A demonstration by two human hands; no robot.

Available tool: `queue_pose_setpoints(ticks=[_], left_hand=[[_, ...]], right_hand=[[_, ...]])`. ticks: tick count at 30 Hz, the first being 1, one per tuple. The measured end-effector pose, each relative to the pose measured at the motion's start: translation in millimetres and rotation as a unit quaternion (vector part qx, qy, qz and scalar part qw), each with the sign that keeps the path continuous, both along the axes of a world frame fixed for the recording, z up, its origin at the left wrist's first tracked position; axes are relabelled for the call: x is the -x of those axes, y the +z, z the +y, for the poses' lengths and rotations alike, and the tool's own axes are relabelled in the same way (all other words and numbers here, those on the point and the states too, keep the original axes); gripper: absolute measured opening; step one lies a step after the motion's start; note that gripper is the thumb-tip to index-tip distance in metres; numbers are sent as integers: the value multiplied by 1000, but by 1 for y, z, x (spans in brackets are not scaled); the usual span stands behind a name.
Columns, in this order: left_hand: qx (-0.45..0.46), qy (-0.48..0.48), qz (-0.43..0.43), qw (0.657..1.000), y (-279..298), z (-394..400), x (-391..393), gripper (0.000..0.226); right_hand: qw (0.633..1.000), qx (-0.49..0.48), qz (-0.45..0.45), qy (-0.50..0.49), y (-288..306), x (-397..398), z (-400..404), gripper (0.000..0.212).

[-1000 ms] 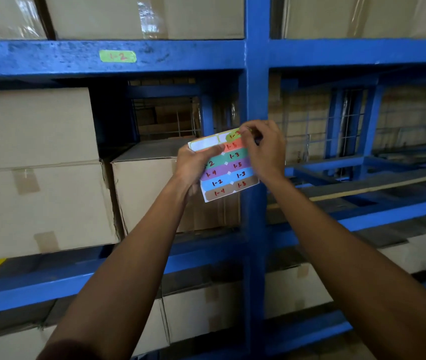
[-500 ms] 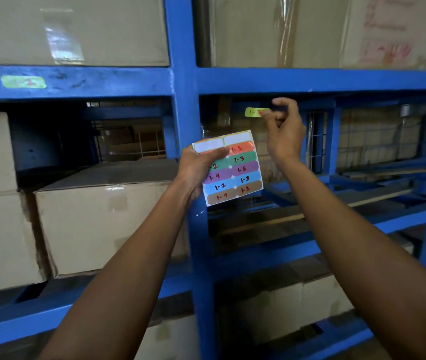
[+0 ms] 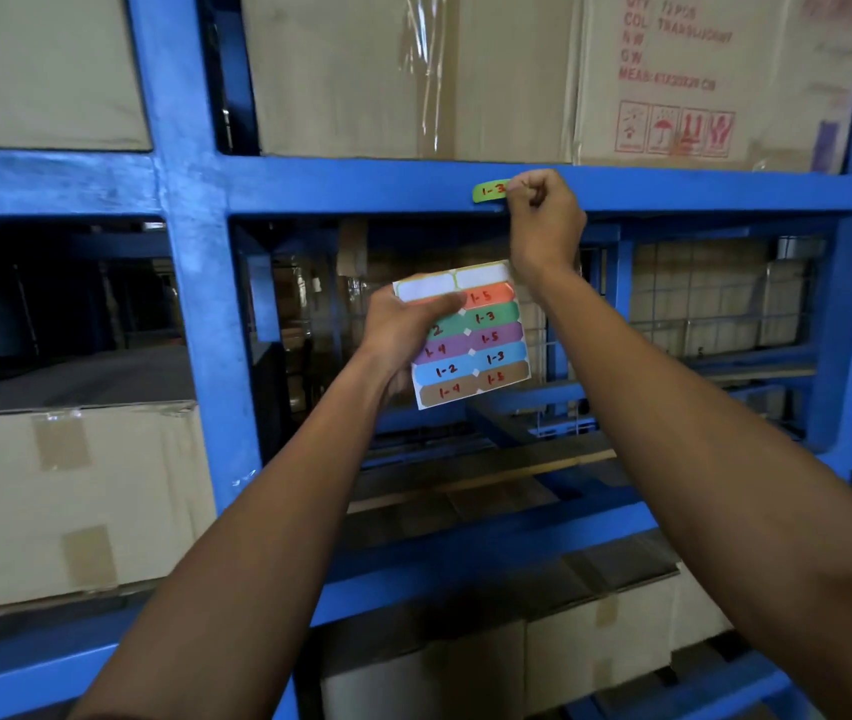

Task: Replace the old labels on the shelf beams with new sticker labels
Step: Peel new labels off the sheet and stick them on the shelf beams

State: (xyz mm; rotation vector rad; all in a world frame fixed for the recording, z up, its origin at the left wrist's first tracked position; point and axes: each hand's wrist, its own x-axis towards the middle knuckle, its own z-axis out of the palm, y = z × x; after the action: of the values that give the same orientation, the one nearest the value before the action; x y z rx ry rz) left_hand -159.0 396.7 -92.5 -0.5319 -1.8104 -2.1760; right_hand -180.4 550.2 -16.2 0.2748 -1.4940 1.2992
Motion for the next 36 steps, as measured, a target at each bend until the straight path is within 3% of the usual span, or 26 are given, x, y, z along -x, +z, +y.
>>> queue_pose_setpoints(ticks=[31, 36], left_hand=[[37, 28, -18, 999, -13, 10, 50, 32], [34, 28, -24, 999, -14, 11, 48, 34]], right_hand=[[997, 18, 1, -79, 5, 38, 10, 21], [993, 12, -1, -119, 4, 32, 10, 37]])
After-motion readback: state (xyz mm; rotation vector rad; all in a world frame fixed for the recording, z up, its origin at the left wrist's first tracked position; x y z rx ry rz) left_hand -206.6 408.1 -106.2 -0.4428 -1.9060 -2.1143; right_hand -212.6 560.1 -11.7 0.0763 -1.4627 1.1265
